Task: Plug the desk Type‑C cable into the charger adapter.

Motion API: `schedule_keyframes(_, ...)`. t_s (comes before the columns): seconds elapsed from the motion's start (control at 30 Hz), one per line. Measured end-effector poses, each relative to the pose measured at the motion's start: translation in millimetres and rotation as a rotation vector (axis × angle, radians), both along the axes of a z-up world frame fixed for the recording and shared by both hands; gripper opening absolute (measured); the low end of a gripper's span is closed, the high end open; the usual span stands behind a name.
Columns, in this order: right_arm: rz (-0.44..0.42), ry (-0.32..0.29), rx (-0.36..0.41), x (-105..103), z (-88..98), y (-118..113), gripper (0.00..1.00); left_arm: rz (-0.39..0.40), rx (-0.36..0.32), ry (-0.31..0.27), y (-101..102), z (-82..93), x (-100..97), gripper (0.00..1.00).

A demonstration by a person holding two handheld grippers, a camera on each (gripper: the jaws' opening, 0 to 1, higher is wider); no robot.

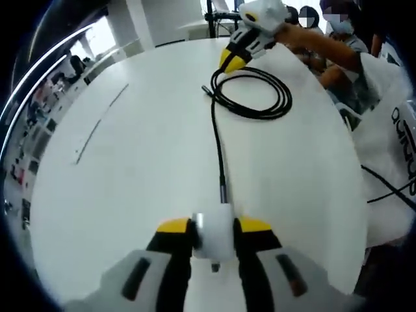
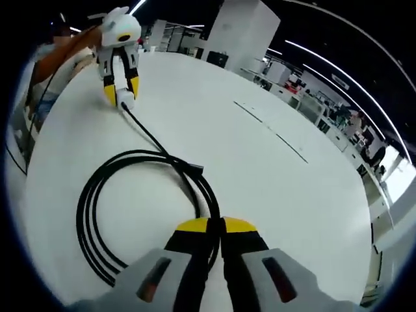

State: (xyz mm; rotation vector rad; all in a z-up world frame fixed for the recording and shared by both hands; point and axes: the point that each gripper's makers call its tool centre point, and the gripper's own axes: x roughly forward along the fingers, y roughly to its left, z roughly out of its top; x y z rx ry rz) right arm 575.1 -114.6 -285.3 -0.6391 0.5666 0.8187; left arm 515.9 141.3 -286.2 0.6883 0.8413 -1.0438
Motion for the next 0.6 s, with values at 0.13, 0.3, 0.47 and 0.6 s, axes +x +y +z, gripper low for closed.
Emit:
schedule_keyframes(0.13,-0.015,-0.004,-0.011,15.4,-1.1,-0.8,0.04,0.000,-0.003,-0.004,0.1,0.4,11.9,0.24)
schedule_keyframes(0.3,-0.033,-0.010,-0.025,26.5,-3.1,-1.7,0.04,0.000,-0.009,-0.010,0.9,0.8,26.9,0.24)
schedule_keyframes(0.47,-0.051,-0.022,-0.038,35.5,-1.4,-1.0,0.04,-0.001,-0.009,-0.014,5.0,1.8,44.6,0.24)
schedule_keyframes(0.6,-0.069,-0.032,-0.045,48.2,0.0,1.6,0.02,-0.011,-0.001,-0.022,5.9,1.7,55.0,0.24)
